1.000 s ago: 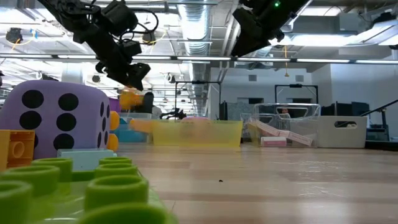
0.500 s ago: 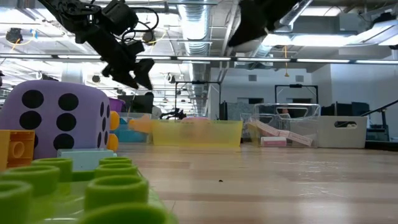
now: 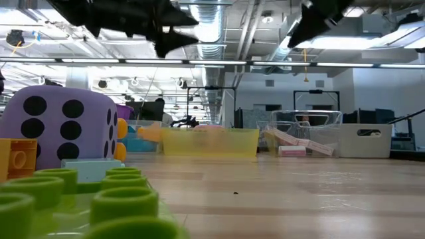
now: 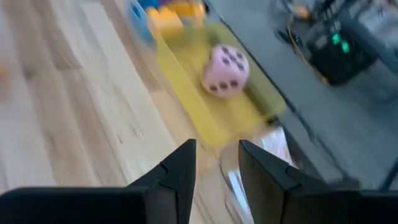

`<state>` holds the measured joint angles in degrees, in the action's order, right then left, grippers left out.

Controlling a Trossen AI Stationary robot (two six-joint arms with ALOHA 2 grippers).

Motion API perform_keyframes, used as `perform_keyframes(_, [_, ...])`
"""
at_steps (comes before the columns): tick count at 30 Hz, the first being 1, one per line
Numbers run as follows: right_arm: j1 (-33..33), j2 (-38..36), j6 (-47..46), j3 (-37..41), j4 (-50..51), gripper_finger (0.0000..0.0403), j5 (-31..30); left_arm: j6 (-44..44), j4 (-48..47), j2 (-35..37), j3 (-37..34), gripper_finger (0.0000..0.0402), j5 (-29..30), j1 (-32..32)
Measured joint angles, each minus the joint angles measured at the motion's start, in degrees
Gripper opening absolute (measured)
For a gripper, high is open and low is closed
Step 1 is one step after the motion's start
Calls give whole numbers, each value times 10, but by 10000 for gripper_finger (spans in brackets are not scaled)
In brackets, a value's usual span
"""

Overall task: Pick & Place Toys
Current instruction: Put the small green game piece into the gray bin

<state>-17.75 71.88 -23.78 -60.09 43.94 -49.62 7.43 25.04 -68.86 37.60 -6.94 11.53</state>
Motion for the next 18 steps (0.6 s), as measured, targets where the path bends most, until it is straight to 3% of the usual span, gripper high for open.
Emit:
perform_keyframes(3, [0, -5, -24, 36, -14, 114, 1, -46, 11, 0, 0, 263, 0, -39])
perform_keyframes(6, [0, -7, -1, 91, -115, 114, 35, -56, 4, 0, 0, 279, 10, -72])
perform_keyframes(13, [-1, -3, 71, 198, -383, 114, 218, -54, 5, -9, 1, 329, 43, -152])
perform_keyframes(18, [-27, -4, 75, 205, -426, 114, 216, -59, 19, -28, 0, 365, 55, -222])
